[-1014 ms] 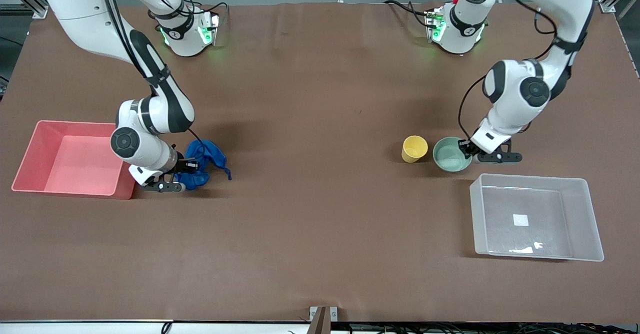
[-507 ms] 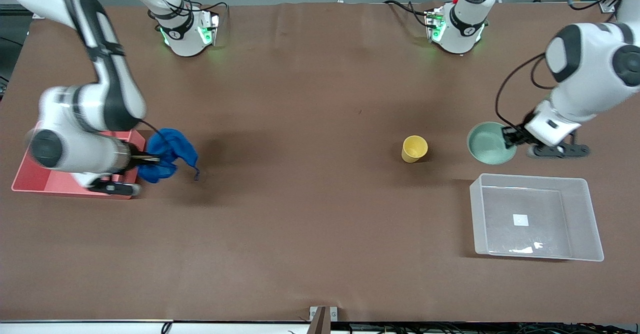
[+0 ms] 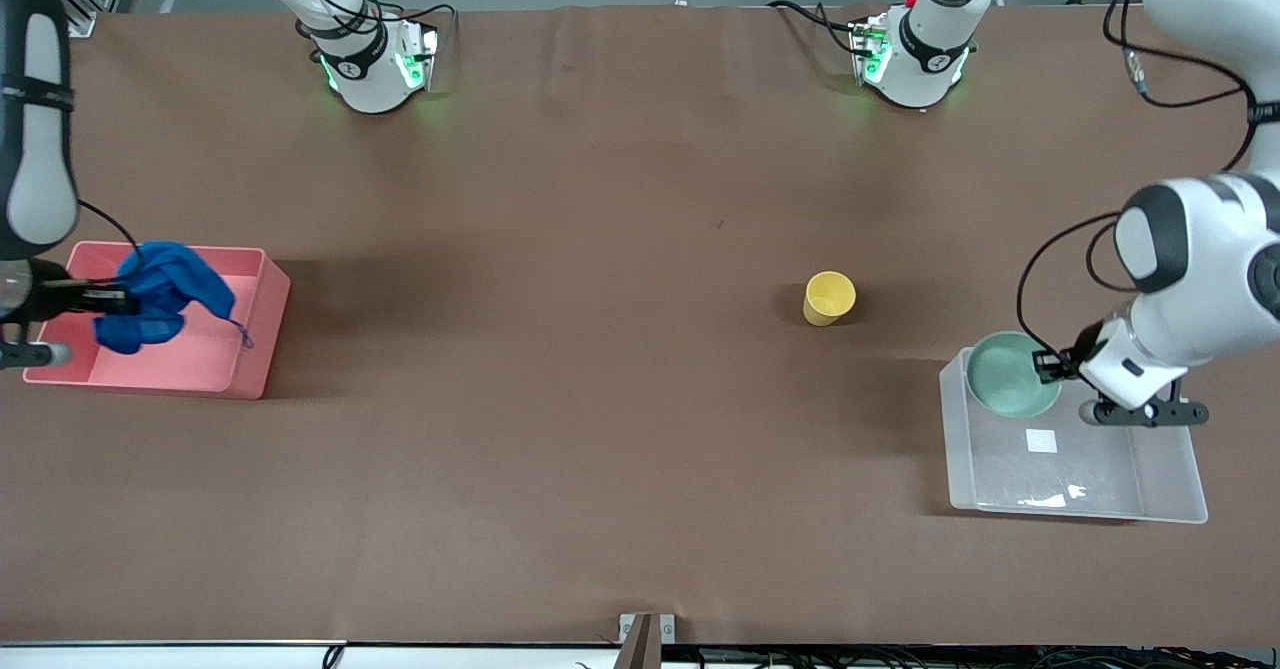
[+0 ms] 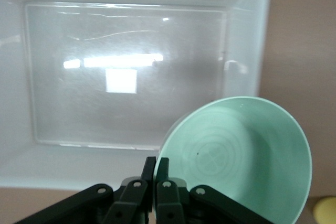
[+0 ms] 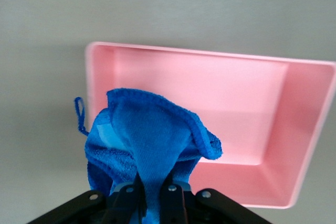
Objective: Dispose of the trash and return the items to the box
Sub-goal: 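Carry the cloth into the pink bin while the left gripper carries the bowl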
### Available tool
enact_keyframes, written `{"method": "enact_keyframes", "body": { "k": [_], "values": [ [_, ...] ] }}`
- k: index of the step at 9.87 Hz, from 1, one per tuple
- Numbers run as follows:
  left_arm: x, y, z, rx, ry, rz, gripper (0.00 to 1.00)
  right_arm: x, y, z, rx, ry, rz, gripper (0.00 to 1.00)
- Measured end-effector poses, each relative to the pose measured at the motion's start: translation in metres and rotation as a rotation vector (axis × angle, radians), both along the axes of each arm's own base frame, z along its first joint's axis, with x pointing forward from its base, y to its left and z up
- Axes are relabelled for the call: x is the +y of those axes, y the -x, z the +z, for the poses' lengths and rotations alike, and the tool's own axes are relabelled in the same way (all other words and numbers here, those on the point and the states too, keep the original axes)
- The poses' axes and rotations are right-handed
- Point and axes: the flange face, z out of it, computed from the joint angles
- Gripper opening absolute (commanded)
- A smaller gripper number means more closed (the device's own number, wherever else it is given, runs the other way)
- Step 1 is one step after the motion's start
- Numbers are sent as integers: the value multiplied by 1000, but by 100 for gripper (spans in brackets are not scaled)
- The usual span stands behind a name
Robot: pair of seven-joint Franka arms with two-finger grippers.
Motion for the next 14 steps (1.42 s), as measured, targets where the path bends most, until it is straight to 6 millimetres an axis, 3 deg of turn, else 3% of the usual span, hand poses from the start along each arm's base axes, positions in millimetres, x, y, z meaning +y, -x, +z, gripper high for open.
{"method": "enact_keyframes", "body": {
  "k": [1, 3, 5, 7, 8, 9, 11, 12, 13, 14],
  "values": [
    [9, -6, -12, 9, -8, -1, 1, -20, 2, -8, -19, 13, 39, 3],
    [14, -10, -34, 33, -13, -8, 1, -53, 13, -51, -28, 33, 96, 3],
    [26, -14, -54, 38, -8, -6, 1, -59, 29, -98, -1, 31, 103, 4],
    [34, -19, -72, 40, 21, -12, 1, -51, 37, -132, -2, 4, 82, 17],
    [34, -21, -80, 34, 20, -22, 1, -46, 39, -147, 3, -16, 68, 42],
    [34, -23, -88, 26, 17, -34, 1, -41, 40, -159, 15, -30, 63, 99],
    [38, -25, -102, 9, 9, -38, 1, -35, 38, -168, 23, -35, 67, 100],
    [39, -26, -107, -1, 5, -37, 0, -33, 34, -162, 8, -34, 68, 100],
    [41, -26, -111, -1, 3, -37, 1, -30, 26, -143, -19, -34, 70, 100],
    [42, -27, -115, -2, 3, -38, 7, -23, 15, -112, -39, -43, 55, 100]
  ]
}}
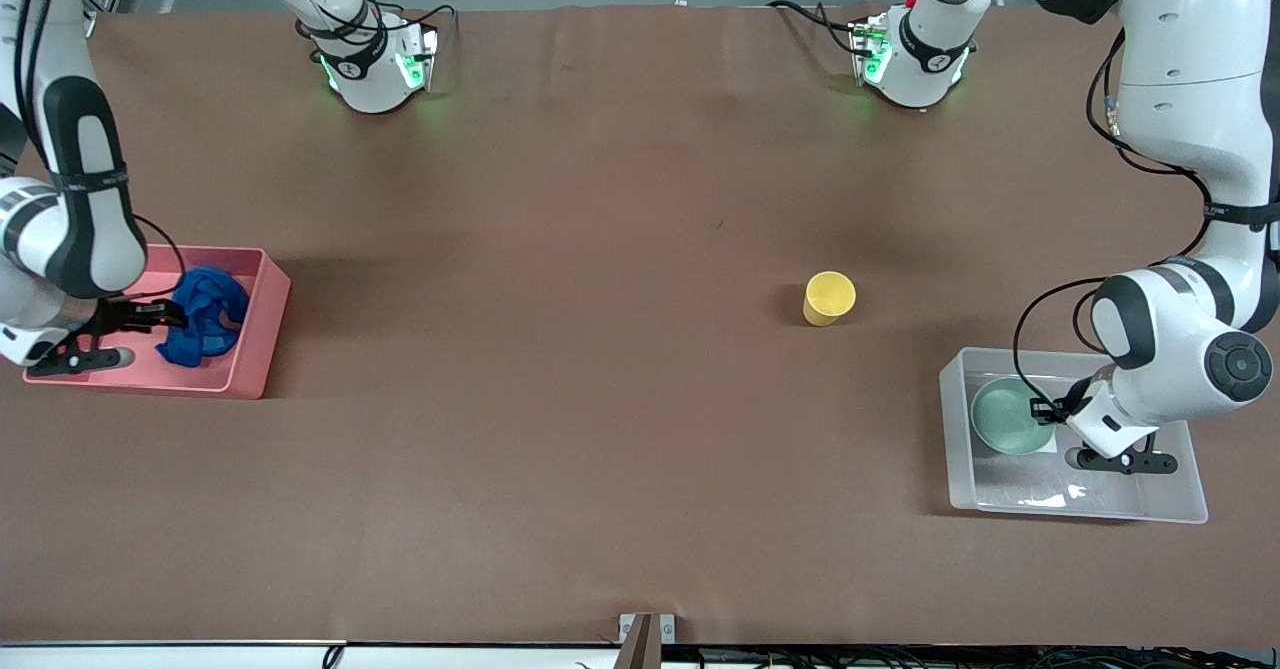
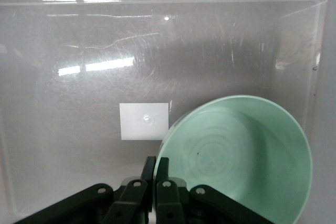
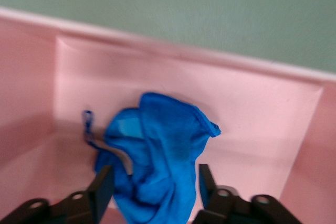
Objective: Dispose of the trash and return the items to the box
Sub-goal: 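Carry the cloth into the pink bin while the left gripper carries the bowl, then release the cloth and bowl into the bins and lift both grippers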
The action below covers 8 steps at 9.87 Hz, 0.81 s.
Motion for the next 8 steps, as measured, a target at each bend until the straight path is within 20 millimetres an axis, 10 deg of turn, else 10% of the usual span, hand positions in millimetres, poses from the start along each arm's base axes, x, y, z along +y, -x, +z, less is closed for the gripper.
{"method": "enact_keyframes", "body": {
  "k": [2, 5, 8],
  "values": [
    [2, -2, 1, -16, -3, -3, 48, 21, -18, 81, -17, -29, -67, 100],
    [4, -6, 7, -36, -6, -23, 83, 55, -28, 183, -5, -55, -171, 100],
    [-1, -19, 84, -152, -5, -24, 100, 121, -20, 260, -62, -81, -264, 100]
  ]
}}
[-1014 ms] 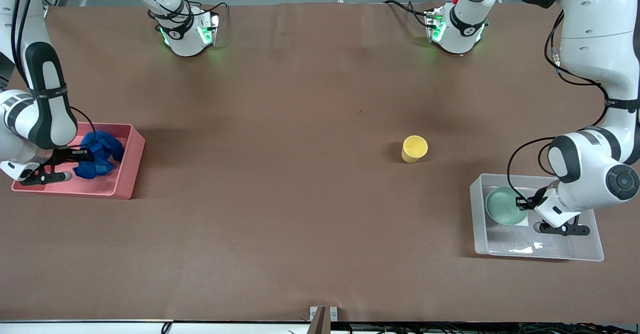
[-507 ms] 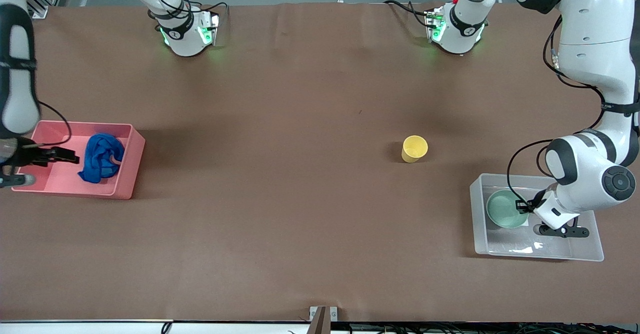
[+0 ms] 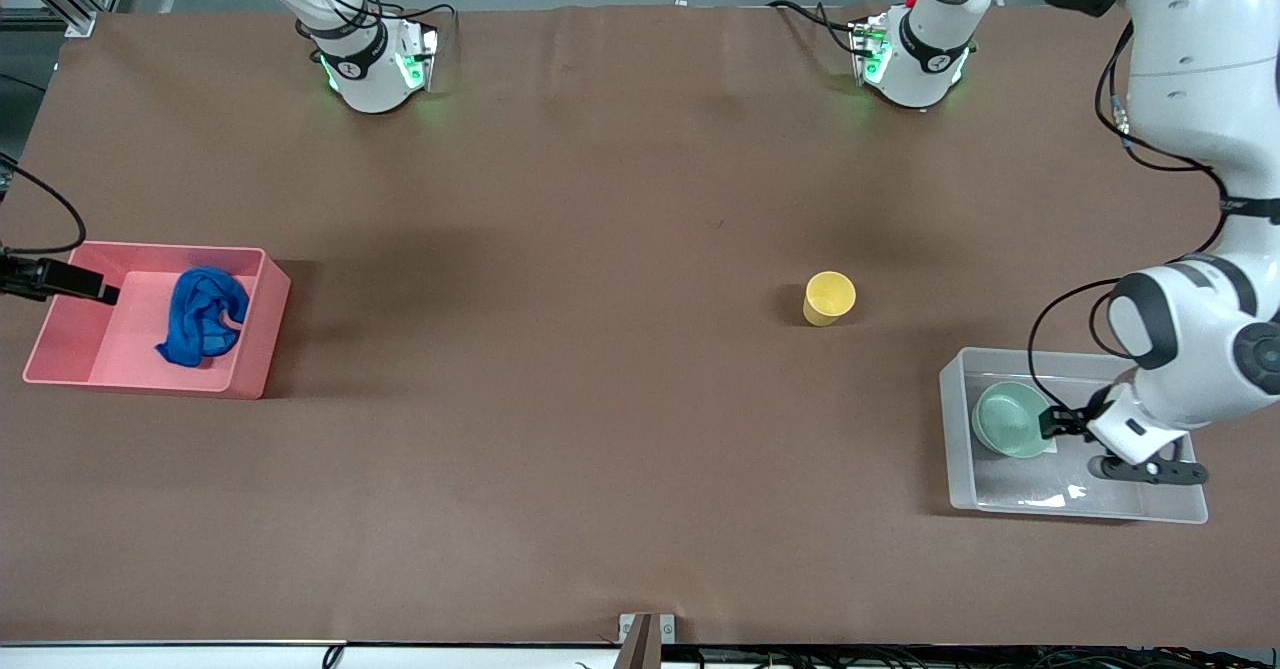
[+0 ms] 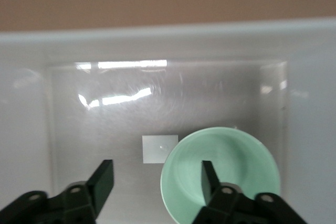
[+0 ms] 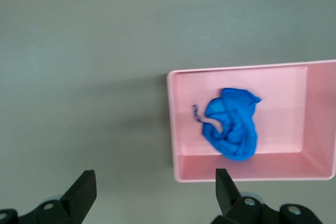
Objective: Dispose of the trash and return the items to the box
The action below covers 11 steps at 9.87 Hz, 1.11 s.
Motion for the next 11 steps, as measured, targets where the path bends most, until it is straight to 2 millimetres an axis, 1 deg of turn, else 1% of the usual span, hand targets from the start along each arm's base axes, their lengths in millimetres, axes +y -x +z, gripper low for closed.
{"method": "enact_keyframes", "body": {
  "k": [1, 2, 3, 4, 5, 6, 7, 8, 9, 10, 11],
  "values": [
    [-10, 2, 45, -34, 11, -1, 100, 24, 8, 24, -13, 4, -20, 100],
    [-26, 11, 93, -39, 32, 13, 100, 47, 19, 48, -26, 14, -41, 100],
    [-45, 26, 138, -16, 59, 25, 100, 64, 32, 70, -40, 18, -55, 100],
    [-64, 46, 180, 13, 65, 20, 100, 69, 42, 86, -52, 20, -60, 100],
    [-79, 68, 221, 21, 54, 21, 100, 62, 47, 95, -68, 22, -73, 100],
    [-90, 91, 258, 21, 52, 38, 100, 53, 48, 103, -84, 27, -86, 100],
    [-99, 115, 289, 30, 55, 49, 100, 46, 45, 109, -87, 32, -86, 100],
    [-111, 138, 311, 35, 60, 56, 100, 42, 42, 110, -78, 33, -76, 100],
    [-126, 160, 323, 35, 62, 55, 100, 40, 38, 109, -74, 35, -66, 100],
    [-139, 178, 327, 35, 59, 47, 100, 40, 36, 107, -71, 36, -62, 100],
    [-146, 191, 325, 42, 55, 42, 100, 40, 35, 106, -69, 41, -58, 100]
  ]
}}
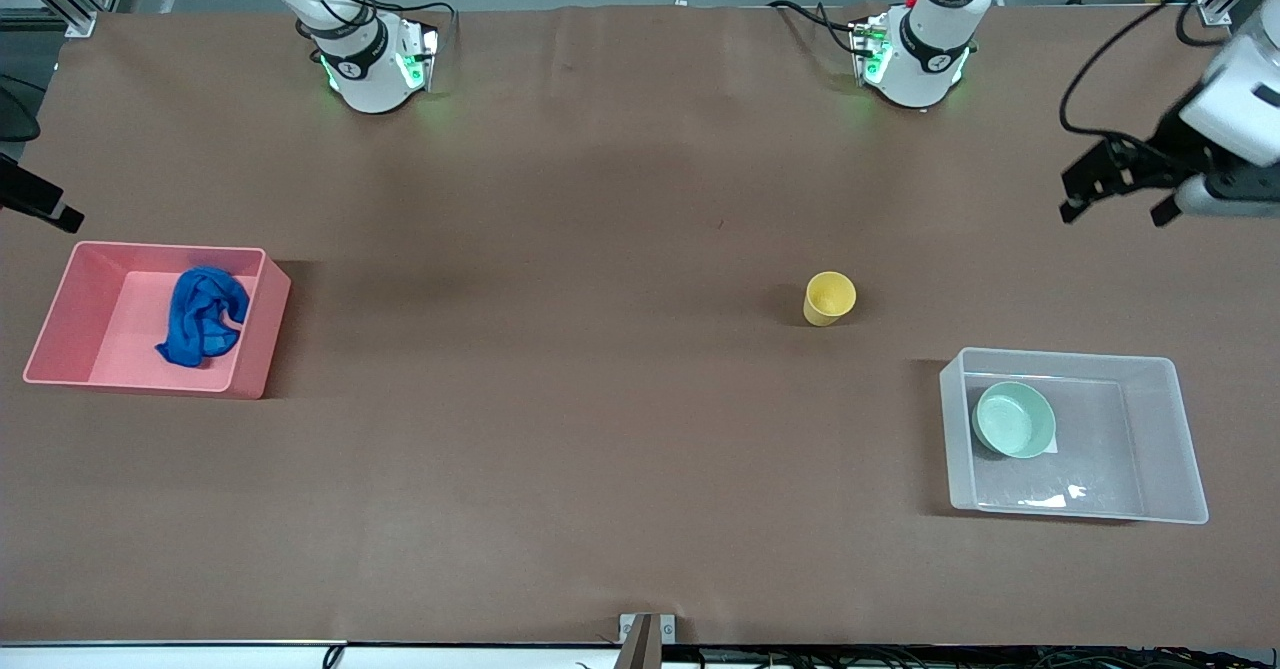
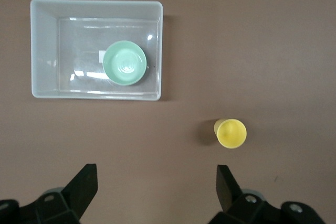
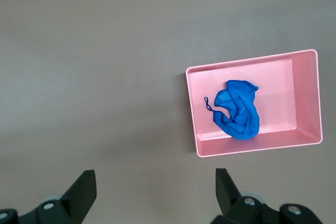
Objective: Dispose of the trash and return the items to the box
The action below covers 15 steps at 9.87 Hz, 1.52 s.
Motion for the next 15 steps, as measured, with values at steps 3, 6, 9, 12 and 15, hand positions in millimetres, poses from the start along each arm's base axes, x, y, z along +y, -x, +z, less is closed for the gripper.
{"method": "enact_keyframes", "body": {
  "k": [3, 6, 9, 12, 15],
  "values": [
    [-19, 2, -51, 22, 4, -26, 100, 2, 1, -1, 12, 9, 11, 100],
    [-68, 8, -164, 28, -3, -92, 100, 2, 4, -3, 35, 8, 17, 100],
    [-104, 9, -277, 90, 16, -153, 99, -7, 5, -3, 34, 13, 34, 100],
    [-111, 6, -352, 147, 44, -150, 93, -5, 5, -3, 38, 36, 48, 100],
    [-110, 17, -405, 171, 61, -143, 16, -5, 5, -2, 38, 38, 49, 100]
  ]
}}
